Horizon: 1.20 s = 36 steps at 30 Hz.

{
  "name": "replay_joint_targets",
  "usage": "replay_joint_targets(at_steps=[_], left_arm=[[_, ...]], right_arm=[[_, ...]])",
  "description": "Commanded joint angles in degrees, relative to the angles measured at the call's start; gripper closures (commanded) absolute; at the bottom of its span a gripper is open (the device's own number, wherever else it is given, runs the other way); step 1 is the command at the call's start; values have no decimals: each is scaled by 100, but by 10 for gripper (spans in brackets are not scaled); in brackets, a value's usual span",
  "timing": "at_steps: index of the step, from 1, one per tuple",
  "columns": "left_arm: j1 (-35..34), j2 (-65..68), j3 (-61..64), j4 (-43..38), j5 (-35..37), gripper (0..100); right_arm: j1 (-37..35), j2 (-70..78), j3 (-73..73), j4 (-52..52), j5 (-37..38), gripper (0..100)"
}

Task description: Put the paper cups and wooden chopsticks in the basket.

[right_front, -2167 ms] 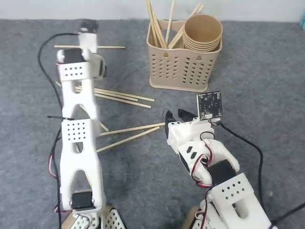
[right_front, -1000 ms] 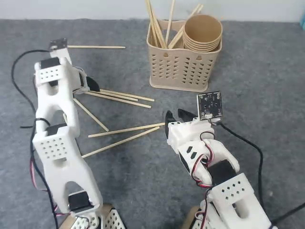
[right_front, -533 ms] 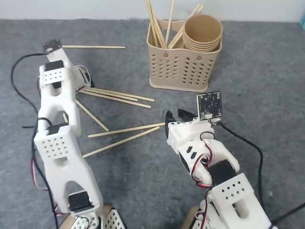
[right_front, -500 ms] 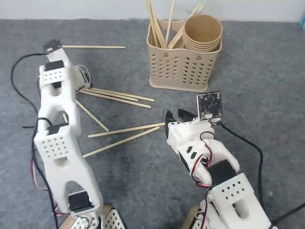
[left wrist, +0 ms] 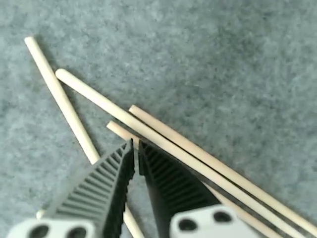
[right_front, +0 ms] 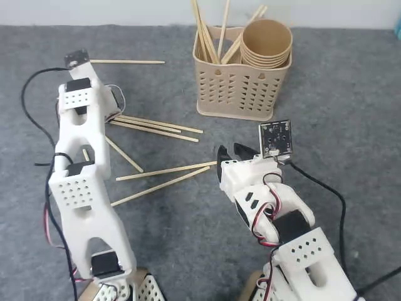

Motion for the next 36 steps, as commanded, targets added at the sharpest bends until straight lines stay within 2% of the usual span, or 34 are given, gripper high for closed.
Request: replay_joint_targets(at_steps=[1, 3, 6, 10, 17, 22, 25, 28, 32, 36], left_arm=[[0, -123, -110, -88, 44, 983], [-167, -123, -224, -88, 97, 947], [-431, -114, -462, 70, 659, 869], [-695, -62, -655, 141, 730, 788], [-958, 70, -620, -360, 712, 783], [-923, 782, -655, -1301, 712, 783], [-941, 985, -1033, -1002, 712, 783], [-932, 1187, -1455, -563, 712, 815], [-949, 1424, -2105, -62, 703, 991], [-949, 1530, -2651, 431, 703, 988]], right_arm=[[22, -145, -334, 40, -35, 884], [22, -145, -343, 40, -35, 884], [22, -145, -343, 40, -26, 884], [22, -145, -343, 40, -26, 884], [-4, -145, -325, 40, -26, 884], [4, -145, -325, 31, -26, 884], [4, -145, -325, 31, -26, 884], [13, -145, -325, 31, -26, 884], [22, -145, -325, 31, -26, 884], [22, -145, -325, 31, -26, 884]])
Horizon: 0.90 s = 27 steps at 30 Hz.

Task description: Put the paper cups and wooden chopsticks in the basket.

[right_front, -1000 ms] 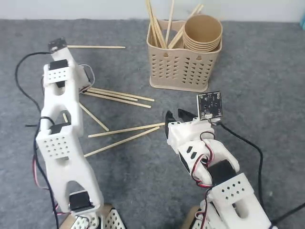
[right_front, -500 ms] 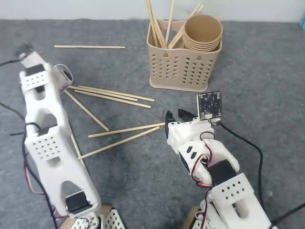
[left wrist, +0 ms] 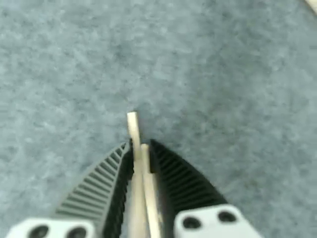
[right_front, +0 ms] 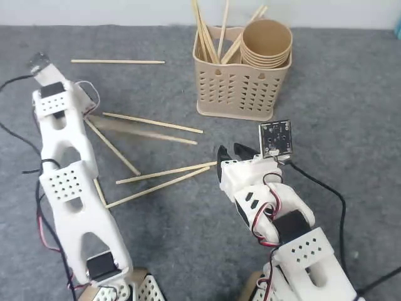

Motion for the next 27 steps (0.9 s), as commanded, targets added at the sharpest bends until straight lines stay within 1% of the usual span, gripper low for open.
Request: replay_joint_targets(at_steps=[1, 8, 13, 18, 24, 25, 27], left_arm=[[-79, 26, -690, 563, 0, 989], [-79, 18, -1640, 1222, 0, 989], [-88, 26, -2193, 1398, 0, 989], [-70, 26, -2747, 1336, 0, 989], [-88, 35, -3530, 536, -35, 988], [-132, 35, -3556, 519, -114, 988], [-193, 44, -3547, 897, -325, 988]], right_arm=[[22, -145, -325, 31, -26, 884], [22, -145, -325, 31, -26, 884], [22, -145, -325, 31, -26, 884], [22, -145, -334, 31, -26, 884], [22, -145, -334, 31, -26, 884], [22, -145, -334, 31, -26, 884], [22, -145, -334, 31, -26, 884]])
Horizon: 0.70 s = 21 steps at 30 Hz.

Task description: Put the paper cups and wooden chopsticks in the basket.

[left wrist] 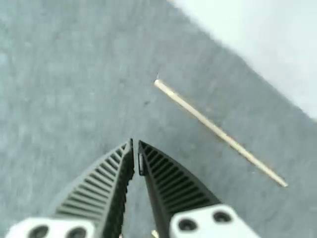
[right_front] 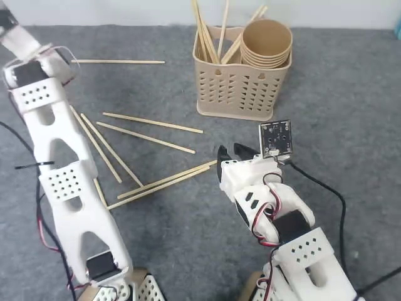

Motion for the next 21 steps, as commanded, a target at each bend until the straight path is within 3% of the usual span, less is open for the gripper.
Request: replay_joint_targets(at_steps=[1, 4, 7, 15, 21], left_arm=[[-149, -79, -330, 510, -352, 988], [-158, 202, -189, 1407, -334, 987], [-246, 545, -198, 1758, 79, 978], [-290, 1275, -189, 1046, 246, 688], [-308, 1644, -171, 360, 246, 760]], right_arm=[[22, -145, -334, 31, -26, 884], [22, -145, -334, 31, -26, 884], [22, -145, -334, 31, -26, 884], [22, -145, -334, 31, -26, 884], [22, -145, -334, 31, -26, 884]])
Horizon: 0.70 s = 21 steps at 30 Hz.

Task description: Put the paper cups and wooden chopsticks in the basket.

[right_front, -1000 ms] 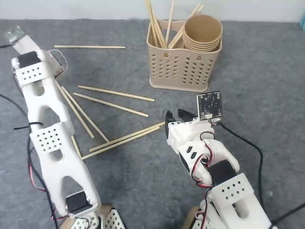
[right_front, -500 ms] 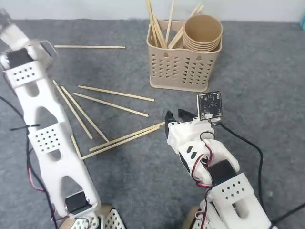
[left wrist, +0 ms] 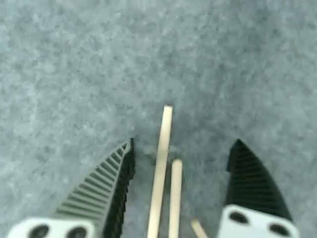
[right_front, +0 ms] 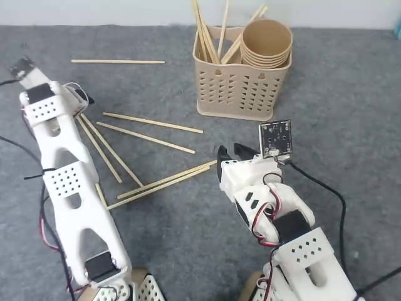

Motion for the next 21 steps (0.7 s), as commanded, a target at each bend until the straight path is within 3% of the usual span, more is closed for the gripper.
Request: replay_joint_targets(at_steps=[1, 7, 16, 21], left_arm=[[-18, 132, -119, -607, 26, 790], [-9, 404, -277, -747, 26, 996], [141, 413, -1921, 211, 26, 988], [211, -26, -1912, 79, 26, 988]], right_arm=[[22, -145, -334, 31, -26, 884], [22, -145, -334, 31, -26, 884], [22, -145, -334, 31, -26, 884], [22, -145, -334, 31, -26, 884]])
